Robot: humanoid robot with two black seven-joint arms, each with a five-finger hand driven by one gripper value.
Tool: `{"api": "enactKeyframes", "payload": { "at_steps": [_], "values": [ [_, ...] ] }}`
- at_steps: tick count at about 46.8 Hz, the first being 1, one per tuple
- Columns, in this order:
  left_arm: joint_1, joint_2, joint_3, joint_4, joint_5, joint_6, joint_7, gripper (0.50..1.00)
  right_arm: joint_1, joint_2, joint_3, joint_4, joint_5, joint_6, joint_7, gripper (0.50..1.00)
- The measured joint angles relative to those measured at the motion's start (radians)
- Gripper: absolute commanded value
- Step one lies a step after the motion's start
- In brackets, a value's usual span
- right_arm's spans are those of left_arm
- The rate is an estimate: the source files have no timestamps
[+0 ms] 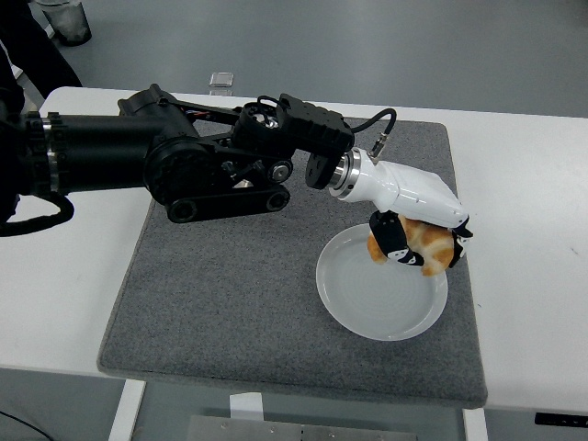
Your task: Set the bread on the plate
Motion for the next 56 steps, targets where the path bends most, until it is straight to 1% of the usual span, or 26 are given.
{"api": "enactKeyframes", "payload": {
  "at_steps": [11,17,34,56],
  "values": [
    [0.063,-0.002,0.006,0.025,0.036,0.0,0.003,0.5,0.001,0.0,0.0,0.0,0.0,0.0,0.0,0.952],
    [0.081,-0.016,0.007,0.029,0.042,0.0,0.004,0.5,0.0,0.0,0.0,0.0,0.0,0.0,0.0,0.952],
    [0.129,-0.018,0.034,0.045,0.082,-0.002,0.008,0.5,0.001,0.0,0.0,0.0,0.0,0.0,0.0,0.954],
    [0.145,-0.018,0.061,0.063,0.109,0.0,0.009,0.5,0.0,0.0,0.0,0.0,0.0,0.0,0.0,0.952]
  ]
}}
